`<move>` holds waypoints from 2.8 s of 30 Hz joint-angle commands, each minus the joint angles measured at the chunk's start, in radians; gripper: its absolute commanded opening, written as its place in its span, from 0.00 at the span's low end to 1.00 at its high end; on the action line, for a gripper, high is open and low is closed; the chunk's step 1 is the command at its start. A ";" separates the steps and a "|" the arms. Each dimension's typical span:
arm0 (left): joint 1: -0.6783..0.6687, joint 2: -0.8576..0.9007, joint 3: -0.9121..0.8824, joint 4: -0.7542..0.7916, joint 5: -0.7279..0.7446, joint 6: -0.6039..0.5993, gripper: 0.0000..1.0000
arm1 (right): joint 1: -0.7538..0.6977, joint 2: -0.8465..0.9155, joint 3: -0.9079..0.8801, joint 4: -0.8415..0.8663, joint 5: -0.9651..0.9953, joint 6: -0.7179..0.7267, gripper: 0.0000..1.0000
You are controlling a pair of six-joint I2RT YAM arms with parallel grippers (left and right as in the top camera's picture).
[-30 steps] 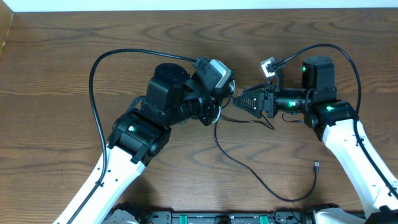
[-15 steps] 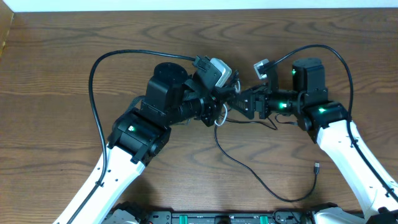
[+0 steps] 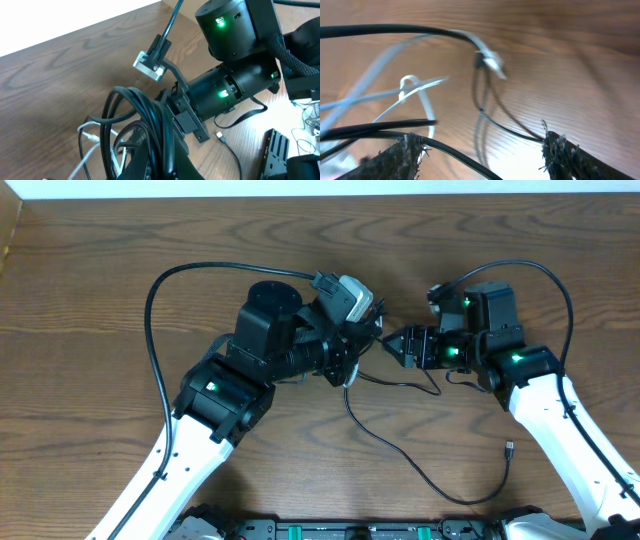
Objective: Untangle cables
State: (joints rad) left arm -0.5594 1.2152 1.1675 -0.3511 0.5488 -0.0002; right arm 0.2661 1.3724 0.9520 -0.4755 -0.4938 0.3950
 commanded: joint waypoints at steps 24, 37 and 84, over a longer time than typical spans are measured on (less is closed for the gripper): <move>-0.002 -0.066 0.029 0.153 -0.132 -0.032 0.08 | -0.064 -0.080 -0.002 -0.022 -0.034 0.002 0.71; 0.013 -0.085 0.029 0.334 -0.135 -0.224 0.08 | -0.032 -0.282 -0.002 0.090 -0.270 -0.336 0.75; 0.080 -0.026 0.029 -0.074 -0.745 -0.389 0.08 | -0.071 -0.462 -0.002 0.029 -0.271 -0.344 0.01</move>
State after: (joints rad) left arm -0.4847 1.1847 1.1713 -0.4149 -0.0654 -0.4286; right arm 0.2501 0.9573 0.9512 -0.4377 -0.8124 0.0048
